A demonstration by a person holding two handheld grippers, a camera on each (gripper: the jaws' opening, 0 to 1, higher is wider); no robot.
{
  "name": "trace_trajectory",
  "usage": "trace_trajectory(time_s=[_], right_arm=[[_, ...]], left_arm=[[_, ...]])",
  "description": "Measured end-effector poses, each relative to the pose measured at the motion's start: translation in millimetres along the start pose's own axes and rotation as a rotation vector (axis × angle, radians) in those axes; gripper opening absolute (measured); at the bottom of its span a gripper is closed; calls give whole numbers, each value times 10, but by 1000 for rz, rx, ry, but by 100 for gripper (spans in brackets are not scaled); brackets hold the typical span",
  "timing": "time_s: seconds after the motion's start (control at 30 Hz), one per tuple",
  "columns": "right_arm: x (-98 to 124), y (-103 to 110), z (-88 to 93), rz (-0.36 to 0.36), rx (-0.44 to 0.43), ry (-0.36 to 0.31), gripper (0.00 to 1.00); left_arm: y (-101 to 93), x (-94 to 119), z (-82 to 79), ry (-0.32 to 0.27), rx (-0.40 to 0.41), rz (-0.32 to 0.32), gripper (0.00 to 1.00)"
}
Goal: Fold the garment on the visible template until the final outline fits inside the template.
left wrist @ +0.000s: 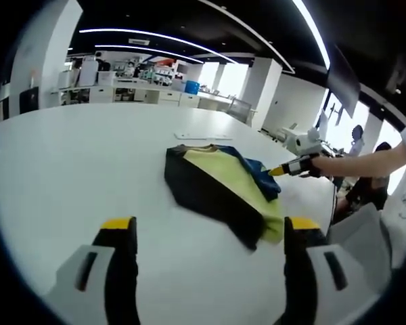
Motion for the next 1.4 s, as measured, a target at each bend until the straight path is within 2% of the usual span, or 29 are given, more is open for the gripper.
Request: trace_trajectory(time_s=[0.23, 0.37, 0.47, 0.67, 0.93, 1.1, 1.2, 1.4], right_arm=[[131, -77, -70, 10, 9, -24, 0], [245, -199, -90, 35, 13, -30, 0], [327, -386, -101, 65, 20, -41, 0], [517, -655, -22, 106, 6, -36, 0], [799, -888, 78, 163, -16, -37, 0], [961, -1151, 82, 211, -43, -47, 0], [1067, -1195, 106, 234, -50, -44, 0], [1170, -1416, 160, 285, -38, -25, 0]], left_arm=[[-12, -21, -7, 3, -4, 4, 87], [-7, -24, -10, 0, -5, 7, 87], [-11, -33, -4, 5, -8, 7, 86], [-11, -27, -10, -1, -7, 6, 86], [-31, -48, 0, -2, -4, 8, 86], [-44, -74, 9, -4, -1, 9, 86], [-50, -100, 12, -2, 1, 12, 86], [-48, -144, 12, 2, 5, 20, 86]])
Point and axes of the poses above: the point that each gripper's makers call its tool centre point, and the gripper's own axes: x roughly backward along the fingers, y roughly to its left, z roughly out of its underside, the point moved 10 cm from there along x, roughly backward along the fingers, and after that the axes turned 15 degrees about z, right-handed, at the moved point
